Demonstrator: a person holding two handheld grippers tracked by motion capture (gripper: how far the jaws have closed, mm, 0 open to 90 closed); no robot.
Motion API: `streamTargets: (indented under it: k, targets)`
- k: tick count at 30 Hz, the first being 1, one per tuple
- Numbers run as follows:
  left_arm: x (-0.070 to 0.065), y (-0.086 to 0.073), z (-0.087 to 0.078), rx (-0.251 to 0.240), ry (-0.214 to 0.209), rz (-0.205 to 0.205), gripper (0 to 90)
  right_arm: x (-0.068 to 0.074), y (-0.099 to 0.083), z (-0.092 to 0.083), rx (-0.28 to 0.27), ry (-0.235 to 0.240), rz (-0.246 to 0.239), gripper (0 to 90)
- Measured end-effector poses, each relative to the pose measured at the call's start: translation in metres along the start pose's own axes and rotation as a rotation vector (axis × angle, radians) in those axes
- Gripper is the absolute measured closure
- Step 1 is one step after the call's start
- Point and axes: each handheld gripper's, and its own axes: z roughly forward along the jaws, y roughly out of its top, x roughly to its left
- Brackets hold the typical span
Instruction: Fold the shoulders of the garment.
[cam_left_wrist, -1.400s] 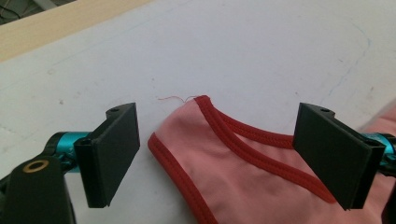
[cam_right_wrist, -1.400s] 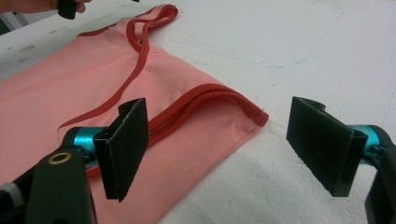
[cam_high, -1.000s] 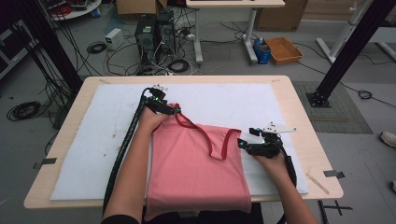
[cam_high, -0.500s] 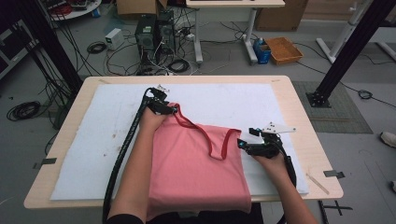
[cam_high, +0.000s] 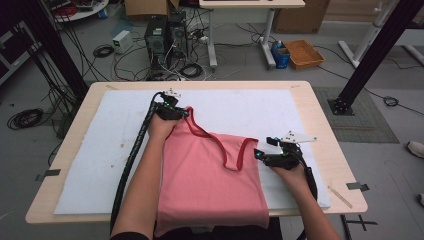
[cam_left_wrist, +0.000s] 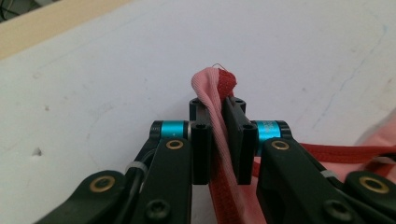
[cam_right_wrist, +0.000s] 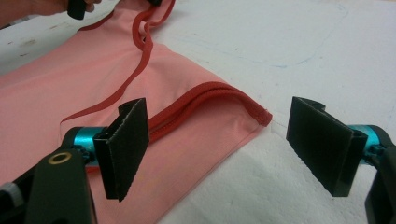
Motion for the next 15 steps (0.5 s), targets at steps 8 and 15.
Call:
streamTargets:
  k: [8,15]
  targets:
    - [-0.014,0.000,-0.026,-0.106,-0.033,0.010,81.0,0.000,0.000,0.000,-0.001,-0.003,-0.007,21.1]
    - [-0.036,-0.014,-0.052,-0.195,-0.067,0.025,80.9,0.000,0.000,0.000,-0.003,-0.003,-0.009,21.1]
